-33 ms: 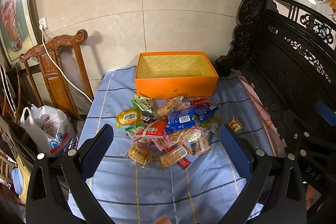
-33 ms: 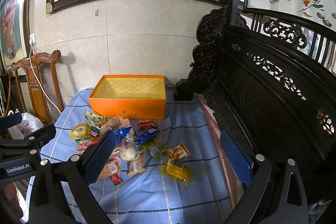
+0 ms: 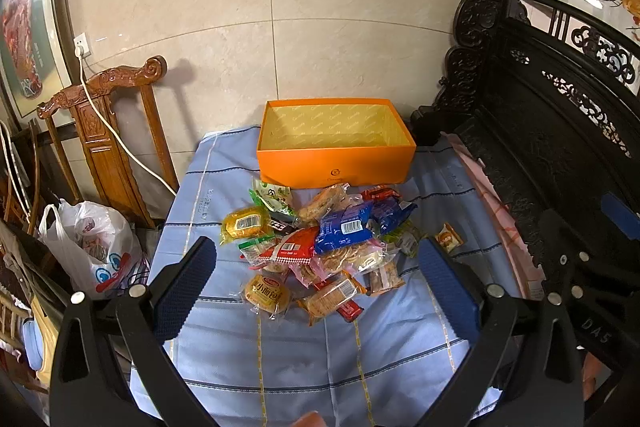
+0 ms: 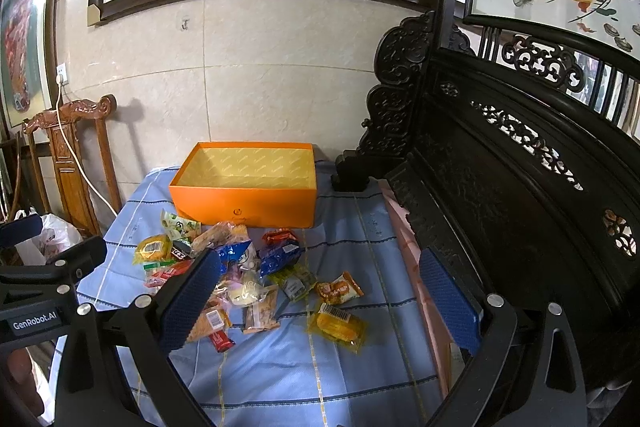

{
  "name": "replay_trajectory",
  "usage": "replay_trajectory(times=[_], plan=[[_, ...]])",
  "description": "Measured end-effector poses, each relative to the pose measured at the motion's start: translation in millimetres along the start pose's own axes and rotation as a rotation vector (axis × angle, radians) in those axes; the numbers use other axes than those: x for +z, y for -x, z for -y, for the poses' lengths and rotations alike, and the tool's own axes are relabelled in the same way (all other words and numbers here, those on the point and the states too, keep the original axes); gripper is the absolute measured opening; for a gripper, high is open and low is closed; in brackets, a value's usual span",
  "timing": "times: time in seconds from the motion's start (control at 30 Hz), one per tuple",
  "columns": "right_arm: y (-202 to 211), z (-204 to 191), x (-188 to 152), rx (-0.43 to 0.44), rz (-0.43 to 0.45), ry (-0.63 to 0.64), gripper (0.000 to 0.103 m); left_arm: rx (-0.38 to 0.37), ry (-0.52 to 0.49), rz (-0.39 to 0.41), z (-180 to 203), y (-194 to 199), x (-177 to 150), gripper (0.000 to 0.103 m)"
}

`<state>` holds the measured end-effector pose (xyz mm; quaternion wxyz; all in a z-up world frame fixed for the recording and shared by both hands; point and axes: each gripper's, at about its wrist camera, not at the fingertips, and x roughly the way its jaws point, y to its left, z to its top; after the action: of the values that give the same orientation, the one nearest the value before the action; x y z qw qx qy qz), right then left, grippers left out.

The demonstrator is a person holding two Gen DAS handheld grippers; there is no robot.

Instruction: Organize snacks

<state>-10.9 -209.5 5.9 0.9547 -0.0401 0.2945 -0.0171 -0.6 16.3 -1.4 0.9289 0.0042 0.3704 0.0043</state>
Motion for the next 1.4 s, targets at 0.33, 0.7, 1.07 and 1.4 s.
replay_trajectory(times=[0.33,0.7,1.07,1.4], plan=[[0,0,-1,0.003,0.0,-0.001,0.099,0.002,0.004,0.002,0,3,-4,0.099],[1,-1,0,0.003,0.0,-0.001,0.099,-0.002,0.014,0.0,-4,2,-5,0.099],[1,-2,0,0.002,0.0,-0.002,0.099,-0.001,0.022,-0.008,-8,2,-4,0.099],[2,-3,1,0.001,-0.003,-0.002,0.099,-0.001,0.028,-0.011,-12,0,-2,0.099]])
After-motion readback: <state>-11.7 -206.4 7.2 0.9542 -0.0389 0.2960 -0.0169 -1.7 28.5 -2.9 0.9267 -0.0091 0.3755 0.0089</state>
